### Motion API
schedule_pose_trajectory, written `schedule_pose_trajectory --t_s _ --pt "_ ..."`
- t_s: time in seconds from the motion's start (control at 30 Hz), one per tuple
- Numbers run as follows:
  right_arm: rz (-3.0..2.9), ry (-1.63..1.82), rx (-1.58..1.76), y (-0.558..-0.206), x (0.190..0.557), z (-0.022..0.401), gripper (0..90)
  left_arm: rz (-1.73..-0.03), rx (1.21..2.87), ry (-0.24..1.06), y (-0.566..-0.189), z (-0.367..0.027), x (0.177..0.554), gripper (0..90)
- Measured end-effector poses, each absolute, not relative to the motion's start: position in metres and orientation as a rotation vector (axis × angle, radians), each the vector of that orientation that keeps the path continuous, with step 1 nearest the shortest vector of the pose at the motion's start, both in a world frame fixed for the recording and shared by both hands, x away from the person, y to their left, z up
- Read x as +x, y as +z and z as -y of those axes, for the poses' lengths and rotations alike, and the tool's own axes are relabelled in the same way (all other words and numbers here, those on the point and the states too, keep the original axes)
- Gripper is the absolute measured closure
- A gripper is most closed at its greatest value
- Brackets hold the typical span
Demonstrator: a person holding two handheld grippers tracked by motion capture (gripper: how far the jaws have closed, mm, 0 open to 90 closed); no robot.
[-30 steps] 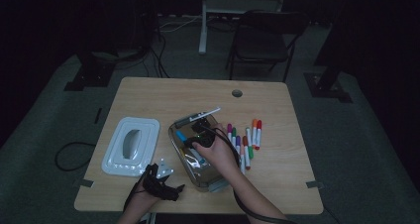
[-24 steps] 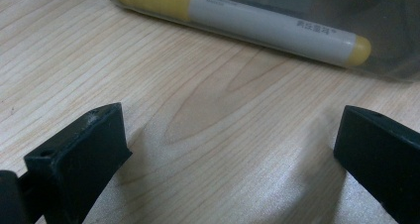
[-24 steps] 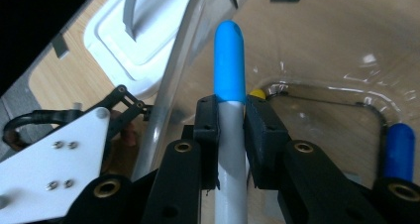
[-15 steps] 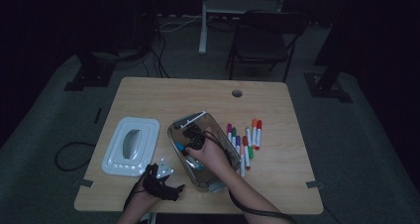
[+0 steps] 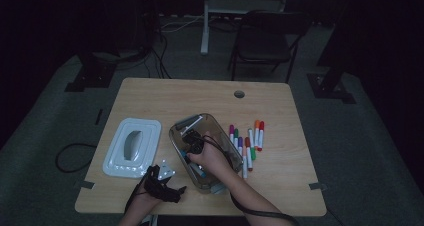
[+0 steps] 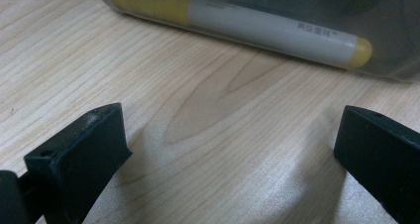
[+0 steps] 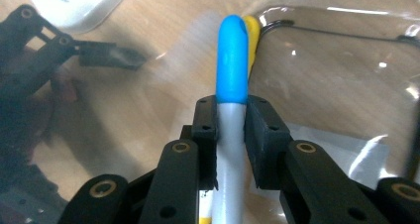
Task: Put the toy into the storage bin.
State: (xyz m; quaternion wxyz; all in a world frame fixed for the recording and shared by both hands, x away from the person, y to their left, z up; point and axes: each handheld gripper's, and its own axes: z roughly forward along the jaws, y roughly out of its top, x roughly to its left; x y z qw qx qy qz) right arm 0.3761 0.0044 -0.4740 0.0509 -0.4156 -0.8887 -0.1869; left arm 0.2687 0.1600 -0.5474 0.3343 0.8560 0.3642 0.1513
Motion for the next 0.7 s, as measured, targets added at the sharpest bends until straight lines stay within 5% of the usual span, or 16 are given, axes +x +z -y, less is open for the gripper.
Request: schedule_pose_trajectory --t_s 0.4,0.7 --pt "2.695 -0.73 -1.223 -0.458 0.372 0.011 67.1 -0.951 2.234 0.395 -0.547 -0.16 0.269 0.6" --pt "2.678 -0.95 -1.269 -0.42 0.365 0.064 60.9 -0.951 2.235 0.393 -0.547 -0.16 0.269 0.6"
